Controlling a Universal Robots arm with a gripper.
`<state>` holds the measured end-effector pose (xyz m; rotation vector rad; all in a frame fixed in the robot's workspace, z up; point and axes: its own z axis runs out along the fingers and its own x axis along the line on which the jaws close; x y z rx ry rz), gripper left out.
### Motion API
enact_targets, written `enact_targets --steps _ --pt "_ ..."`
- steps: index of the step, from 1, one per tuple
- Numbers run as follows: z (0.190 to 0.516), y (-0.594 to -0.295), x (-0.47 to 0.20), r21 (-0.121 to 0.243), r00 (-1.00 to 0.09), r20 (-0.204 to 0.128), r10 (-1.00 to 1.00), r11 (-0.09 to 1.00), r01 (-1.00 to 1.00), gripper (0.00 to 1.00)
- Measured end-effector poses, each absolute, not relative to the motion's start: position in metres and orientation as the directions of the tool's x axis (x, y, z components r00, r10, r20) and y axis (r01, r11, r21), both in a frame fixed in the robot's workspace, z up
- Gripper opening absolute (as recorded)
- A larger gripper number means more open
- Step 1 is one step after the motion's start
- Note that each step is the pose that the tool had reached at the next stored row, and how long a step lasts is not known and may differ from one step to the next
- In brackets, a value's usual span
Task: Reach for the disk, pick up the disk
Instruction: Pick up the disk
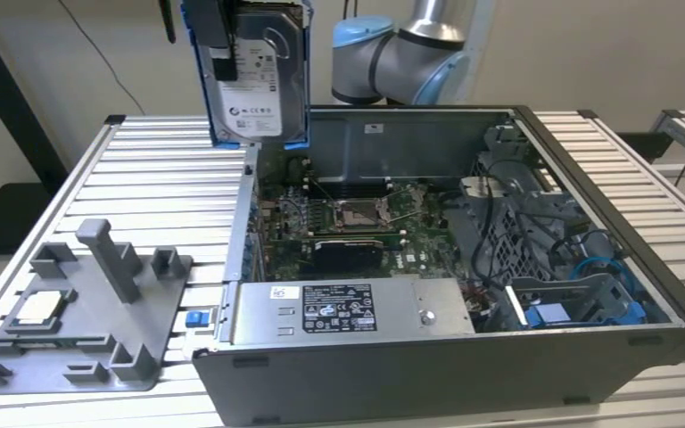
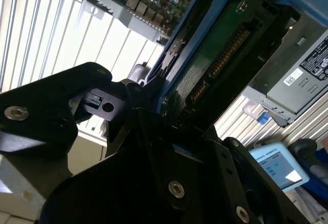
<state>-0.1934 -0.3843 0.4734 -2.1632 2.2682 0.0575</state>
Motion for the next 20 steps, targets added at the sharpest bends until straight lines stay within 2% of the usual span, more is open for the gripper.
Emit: enact_targets --steps 20 --pt "0.473 -0.384 -0.163 0.022 -0.048 -0.030 -0.998 0.047 -0.999 0.00"
